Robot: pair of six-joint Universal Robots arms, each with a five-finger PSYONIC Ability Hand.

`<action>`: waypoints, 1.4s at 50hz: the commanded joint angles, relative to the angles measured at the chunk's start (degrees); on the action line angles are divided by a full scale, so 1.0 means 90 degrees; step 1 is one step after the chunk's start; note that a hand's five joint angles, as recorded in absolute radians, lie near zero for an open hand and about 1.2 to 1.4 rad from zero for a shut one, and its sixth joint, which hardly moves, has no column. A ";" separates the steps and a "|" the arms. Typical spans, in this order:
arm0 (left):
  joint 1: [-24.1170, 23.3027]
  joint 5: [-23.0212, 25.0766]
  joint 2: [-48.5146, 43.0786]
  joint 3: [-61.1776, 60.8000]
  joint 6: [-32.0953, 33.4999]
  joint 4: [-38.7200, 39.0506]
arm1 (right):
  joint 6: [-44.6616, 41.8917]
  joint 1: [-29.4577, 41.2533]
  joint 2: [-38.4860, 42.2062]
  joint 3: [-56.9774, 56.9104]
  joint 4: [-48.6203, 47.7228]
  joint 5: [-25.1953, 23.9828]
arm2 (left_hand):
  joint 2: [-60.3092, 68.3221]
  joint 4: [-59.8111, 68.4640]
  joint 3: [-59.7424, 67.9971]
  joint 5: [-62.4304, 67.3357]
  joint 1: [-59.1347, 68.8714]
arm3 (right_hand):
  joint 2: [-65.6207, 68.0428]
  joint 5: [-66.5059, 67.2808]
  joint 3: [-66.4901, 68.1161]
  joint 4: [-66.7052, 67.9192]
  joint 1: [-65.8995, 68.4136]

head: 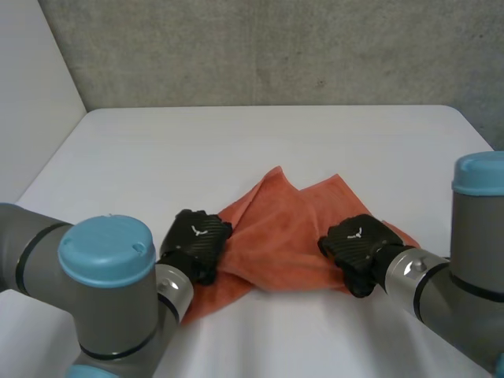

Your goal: Fold the laundry

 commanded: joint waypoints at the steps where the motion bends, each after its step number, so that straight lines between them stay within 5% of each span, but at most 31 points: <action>1: 0.0521 0.0047 -0.0226 0.1228 0.1071 0.0453 | -0.0016 0.0065 0.0612 -0.1472 -0.0588 0.0341 | 0.1379 0.1312 0.1383 0.1696 0.1949 | 0.1438 0.1542 0.1379 0.1297 0.2718; 5: 0.0678 0.0047 -0.0100 0.2615 0.1042 0.0678 | 0.0385 0.0065 0.0642 -0.2444 -0.1304 0.0488 | 0.1379 0.1312 0.1383 0.1696 0.1949 | 0.1438 0.1542 0.1379 0.1297 0.2718; 8: 0.0688 0.0047 0.0241 0.3447 0.0935 0.1145 | 0.1272 0.0065 0.0127 -0.3136 -0.2948 0.0770 | 0.1379 0.1312 0.1383 0.1696 0.1949 | 0.1438 0.1542 0.1379 0.1297 0.2718; 15: 0.0815 -0.0002 0.1033 0.3175 0.0729 0.3090 | 0.1714 0.0025 -0.1027 -0.2241 -0.5032 0.0790 | 0.1379 0.1312 0.1383 0.1696 0.1949 | 0.1438 0.1542 0.1379 0.1297 0.2718; 24: 0.1068 -0.0002 0.1180 0.0804 0.0710 0.2964 | 0.1479 0.0016 -0.0384 -0.1740 -0.2886 0.0371 | 0.1379 0.1312 0.1383 0.1696 0.1949 | 0.1438 0.1542 0.1379 0.1297 0.2718; 30: 0.1049 -0.0011 0.0947 -0.0765 0.0690 0.2447 | 0.0435 0.0045 0.1041 -0.1731 -0.0963 0.0087 | 0.1379 0.1312 0.1383 0.1696 0.1949 | 0.1438 0.1542 0.1379 0.1297 0.2718; 46: 0.0551 -0.0021 0.1755 -0.2079 -0.0208 -0.0629 | 0.0405 0.0065 0.0730 -0.1116 -0.0884 0.0048 | 0.1379 0.1312 0.1383 0.1696 0.1949 | 0.1438 0.1542 0.1379 0.1297 0.2718; 56: 0.0424 0.0037 0.2596 -0.1748 -0.0238 -0.1080 | 0.0366 0.0113 0.0359 -0.0667 -0.1010 -0.0010 | 0.1379 0.1312 0.1383 0.1696 0.1949 | 0.1438 0.1542 0.1379 0.1297 0.2718; 61: 0.0424 0.0047 0.2305 -0.1036 -0.0247 -0.1002 | 0.0307 0.0113 0.0320 -0.0530 -0.1167 -0.0010 | -0.4638 -0.4705 -0.4635 -0.4322 -0.4069 | 0.1314 0.1418 0.1255 0.1173 0.2593; 70: 0.0473 0.0047 0.0820 0.0624 -0.0218 -0.0748 | 0.0288 0.0113 0.0251 -0.0422 -0.1216 -0.0020 | -0.5571 -0.5638 -0.5567 -0.5254 -0.5001 | 0.1127 0.1231 0.1068 0.0986 0.2406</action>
